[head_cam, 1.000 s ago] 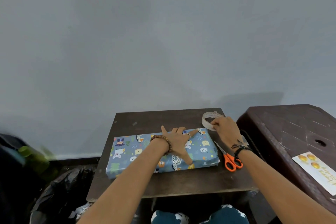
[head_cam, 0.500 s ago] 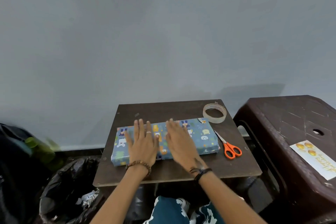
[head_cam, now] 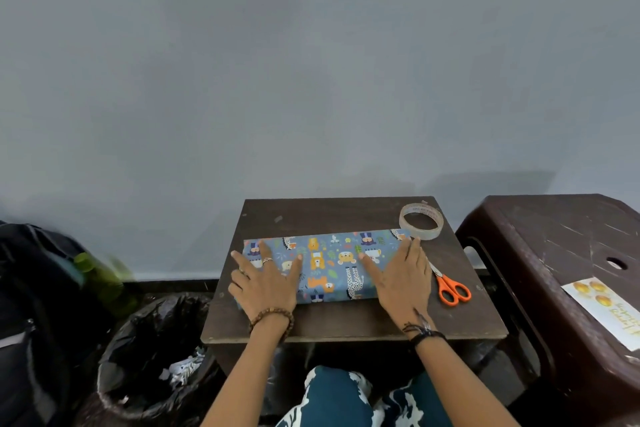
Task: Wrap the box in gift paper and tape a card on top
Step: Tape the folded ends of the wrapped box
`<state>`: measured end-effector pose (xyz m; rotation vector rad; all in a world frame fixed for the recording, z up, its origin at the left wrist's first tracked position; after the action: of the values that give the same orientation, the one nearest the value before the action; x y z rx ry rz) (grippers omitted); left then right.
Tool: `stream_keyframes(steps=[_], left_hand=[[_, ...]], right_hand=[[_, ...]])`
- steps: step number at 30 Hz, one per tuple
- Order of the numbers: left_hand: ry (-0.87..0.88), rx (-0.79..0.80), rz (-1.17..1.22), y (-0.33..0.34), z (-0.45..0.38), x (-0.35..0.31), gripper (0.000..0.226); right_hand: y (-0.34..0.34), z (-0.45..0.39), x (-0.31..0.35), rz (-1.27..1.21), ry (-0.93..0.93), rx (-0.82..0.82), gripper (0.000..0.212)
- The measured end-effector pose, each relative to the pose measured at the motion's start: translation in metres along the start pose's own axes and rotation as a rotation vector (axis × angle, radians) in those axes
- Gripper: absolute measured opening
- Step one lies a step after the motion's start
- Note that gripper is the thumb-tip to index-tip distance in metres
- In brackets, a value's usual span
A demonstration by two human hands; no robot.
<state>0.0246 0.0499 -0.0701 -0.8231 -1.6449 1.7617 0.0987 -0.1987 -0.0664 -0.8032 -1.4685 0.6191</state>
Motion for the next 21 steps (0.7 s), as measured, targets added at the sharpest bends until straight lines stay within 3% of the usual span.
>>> stream_keyframes(steps=[5,10,12,16,19,21], left_hand=[[0.008,0.017,0.052,-0.002,-0.01,0.013,0.089],[0.017,0.104,0.044,0.003,-0.012,0.012,0.084],[0.05,0.049,-0.042,-0.006,-0.011,0.004,0.078],[0.336,-0.165,-0.184,-0.028,0.004,-0.05,0.066],[0.521,-0.142,-0.24,-0.017,0.019,-0.083,0.067],[0.504,-0.077,-0.265,-0.002,0.016,-0.079,0.062]], right_hand=[[-0.017,-0.005,-0.005,-0.171,0.069,-0.027,0.1],[-0.009,-0.015,-0.024,-0.277,0.199,0.157,0.098],[-0.012,-0.018,-0.024,-0.245,0.197,0.194,0.097],[-0.022,-0.011,0.026,0.005,-0.138,0.057,0.078],[0.015,0.006,0.069,0.114,-0.41,0.193,0.058],[0.037,0.009,0.066,0.208,-0.424,0.278,0.056]])
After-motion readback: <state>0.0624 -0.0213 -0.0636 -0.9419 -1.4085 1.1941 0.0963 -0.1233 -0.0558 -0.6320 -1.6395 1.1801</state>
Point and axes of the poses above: each hand's wrist, its own z-axis away from the middle knuckle, its own y-axis out of the palm, x = y × z, the point moved 10 cm from there along -z, towards the middle knuckle, and after that the axes turned 13 degrees about -z, right-handed, at the moved point
